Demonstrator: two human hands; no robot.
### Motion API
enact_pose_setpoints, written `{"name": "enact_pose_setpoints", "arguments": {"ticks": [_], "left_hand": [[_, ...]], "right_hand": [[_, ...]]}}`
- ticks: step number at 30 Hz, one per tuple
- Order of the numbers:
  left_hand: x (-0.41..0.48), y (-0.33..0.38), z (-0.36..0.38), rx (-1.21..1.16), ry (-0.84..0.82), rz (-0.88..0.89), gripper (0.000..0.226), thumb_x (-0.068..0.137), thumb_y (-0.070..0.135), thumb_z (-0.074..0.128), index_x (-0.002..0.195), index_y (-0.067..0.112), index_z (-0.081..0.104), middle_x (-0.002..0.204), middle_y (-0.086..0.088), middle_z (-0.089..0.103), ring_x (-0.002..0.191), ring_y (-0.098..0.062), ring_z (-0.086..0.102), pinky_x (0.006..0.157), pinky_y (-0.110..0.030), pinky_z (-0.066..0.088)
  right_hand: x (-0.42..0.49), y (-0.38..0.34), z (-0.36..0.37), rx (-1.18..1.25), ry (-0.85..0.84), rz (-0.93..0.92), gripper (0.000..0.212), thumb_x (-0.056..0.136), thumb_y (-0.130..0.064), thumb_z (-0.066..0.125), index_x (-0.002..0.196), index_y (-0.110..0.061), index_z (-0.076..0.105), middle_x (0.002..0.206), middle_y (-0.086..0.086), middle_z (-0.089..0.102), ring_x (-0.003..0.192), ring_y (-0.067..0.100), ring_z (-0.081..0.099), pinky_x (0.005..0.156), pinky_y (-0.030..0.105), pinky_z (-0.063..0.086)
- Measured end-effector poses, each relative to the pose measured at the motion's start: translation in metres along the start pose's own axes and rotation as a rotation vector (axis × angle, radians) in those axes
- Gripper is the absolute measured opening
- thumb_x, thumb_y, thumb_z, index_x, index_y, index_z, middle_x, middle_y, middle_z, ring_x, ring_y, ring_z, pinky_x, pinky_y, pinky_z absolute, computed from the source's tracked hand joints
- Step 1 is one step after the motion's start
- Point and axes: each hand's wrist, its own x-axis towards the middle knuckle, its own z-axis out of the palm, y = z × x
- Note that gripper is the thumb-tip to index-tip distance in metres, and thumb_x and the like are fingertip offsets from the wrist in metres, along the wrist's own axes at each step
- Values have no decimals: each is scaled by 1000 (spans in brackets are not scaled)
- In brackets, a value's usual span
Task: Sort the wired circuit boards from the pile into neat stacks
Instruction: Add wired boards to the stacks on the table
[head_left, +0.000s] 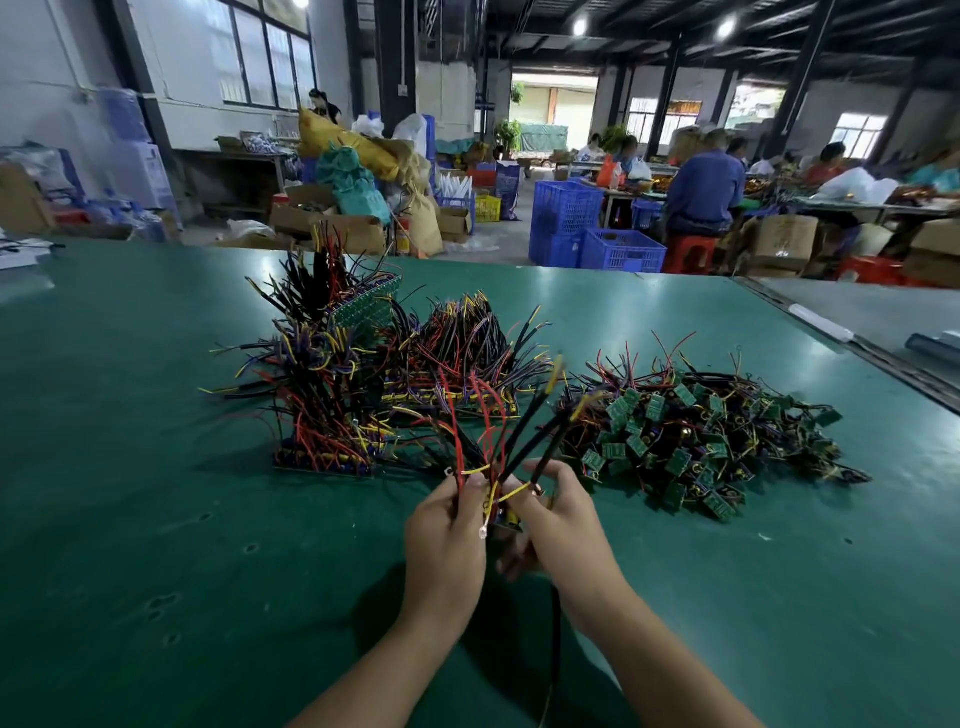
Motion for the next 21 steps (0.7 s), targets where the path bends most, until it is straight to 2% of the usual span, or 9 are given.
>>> {"name": "enact_pose_setpoints", "arguments": {"ticks": [2,4,8,11,14,16,18,20,21], "left_hand": [[0,3,0,-58,-32,-50,37,100,17,46,70,3,62,49,0,51,43,-11,43,43,-22,37],[1,7,1,-130,-103,-107,41,102,18,42,81,-12,61,51,-12,56,37,-20,47,40,-24,40],[2,9,3,-218,-142,-145,46,102,22,39,92,-19,58,55,-32,53,36,-27,48,41,-29,43],[0,9,3,-237,-116,-132,43,102,21,37,82,-7,62,49,-22,51,35,-24,49,41,-27,43],[3,6,2,-151,-6,-50,42,100,10,42,66,13,66,55,5,61,53,-6,54,56,-23,44],[3,5,3,-139,3,-47,49,100,10,44,58,19,66,55,11,59,55,2,51,57,-15,40],[1,4,1,-122,-12,-55,44,99,23,51,56,17,62,51,10,48,48,0,42,50,-14,36],[1,7,-2,-91,-29,-81,38,91,39,57,66,11,57,57,-5,36,49,-12,32,46,-16,29],[1,7,-2,-93,-40,-109,36,91,40,56,66,13,58,59,-8,37,51,-15,31,46,-18,29]], "right_hand": [[0,-3,-1,28,-34,-16,23,96,-23,60,114,-21,44,55,6,60,39,25,57,38,28,46],[0,-4,-2,30,-47,-41,23,96,-19,60,114,-20,45,58,5,60,38,24,56,36,26,45],[-1,-2,-1,-10,-47,-44,22,97,-25,58,116,-21,46,54,2,59,36,22,52,35,23,38],[-2,-1,1,-33,-99,-6,29,95,-40,56,109,-15,52,51,6,55,34,23,50,34,22,35],[-5,0,1,-155,-186,31,60,93,-59,45,77,-1,51,46,11,51,31,24,47,35,22,34],[-8,-1,0,-198,-220,47,71,91,-66,42,67,0,46,43,13,47,30,24,43,35,21,32],[-8,-3,-1,-208,-229,30,72,89,-67,43,64,1,43,41,13,44,29,23,39,36,20,29],[-8,-4,-2,-220,-231,11,68,93,-62,43,58,-4,41,38,12,42,28,22,38,36,21,28],[-8,-5,-2,-222,-234,8,66,96,-59,42,54,-9,41,37,11,43,28,22,38,37,21,27]]}}
